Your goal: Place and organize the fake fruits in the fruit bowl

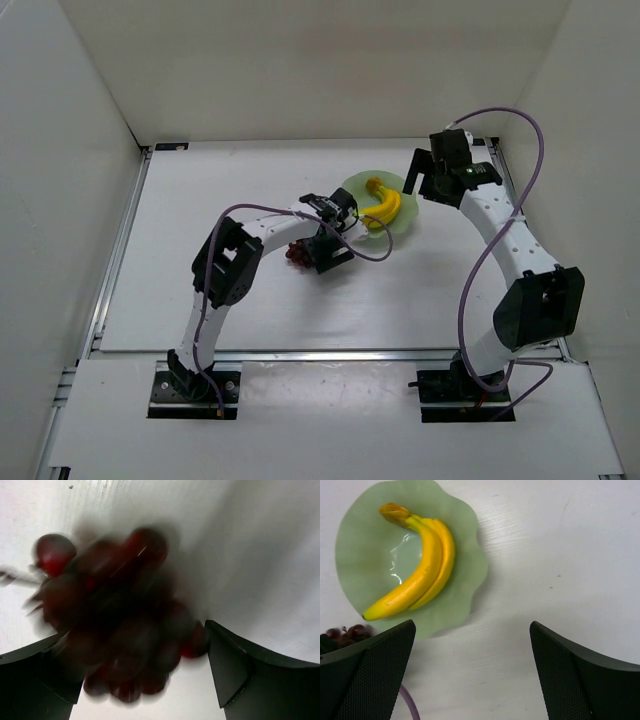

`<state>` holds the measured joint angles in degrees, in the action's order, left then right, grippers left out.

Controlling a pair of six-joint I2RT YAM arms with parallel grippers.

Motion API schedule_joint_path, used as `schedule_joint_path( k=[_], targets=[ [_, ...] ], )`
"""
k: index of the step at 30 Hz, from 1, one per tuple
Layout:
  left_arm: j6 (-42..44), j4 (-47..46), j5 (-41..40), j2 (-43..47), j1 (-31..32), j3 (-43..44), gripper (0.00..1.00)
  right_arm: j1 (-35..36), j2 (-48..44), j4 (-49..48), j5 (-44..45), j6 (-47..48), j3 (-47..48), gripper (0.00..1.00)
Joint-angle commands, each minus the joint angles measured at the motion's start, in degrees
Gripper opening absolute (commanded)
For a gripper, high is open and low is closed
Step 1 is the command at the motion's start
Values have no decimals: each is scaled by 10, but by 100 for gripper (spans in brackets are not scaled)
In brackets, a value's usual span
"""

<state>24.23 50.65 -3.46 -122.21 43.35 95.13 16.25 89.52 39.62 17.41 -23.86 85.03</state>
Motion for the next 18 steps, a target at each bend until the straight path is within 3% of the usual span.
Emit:
schedule_joint_path(
  k=[1,3,5,6,10,15,18],
  targets=[
    [7,13,-21,-30,-6,38,100,-10,-24,-17,10,-13,-21,99],
    [-10,13,-47,-47,-6,65,96,-10,-37,-17,10,-19,-27,99],
    [-21,13,-47,-52,-12,79,80,-15,-43,-17,10,-19,-32,99],
    [-28,13,-47,-46,-13,79,62,-15,-43,-17,10,-19,-38,99],
    [-34,18,-54,6,-13,62,29,-15,-55,-23,10,-19,-49,99],
    [-51,18,-111,72,-13,105,29,-25,-67,-43,-4,-40,-94,99],
    [-56,-29,-139,72,-13,164,30,-39,-73,-59,-32,-56,-129,99]
  ],
)
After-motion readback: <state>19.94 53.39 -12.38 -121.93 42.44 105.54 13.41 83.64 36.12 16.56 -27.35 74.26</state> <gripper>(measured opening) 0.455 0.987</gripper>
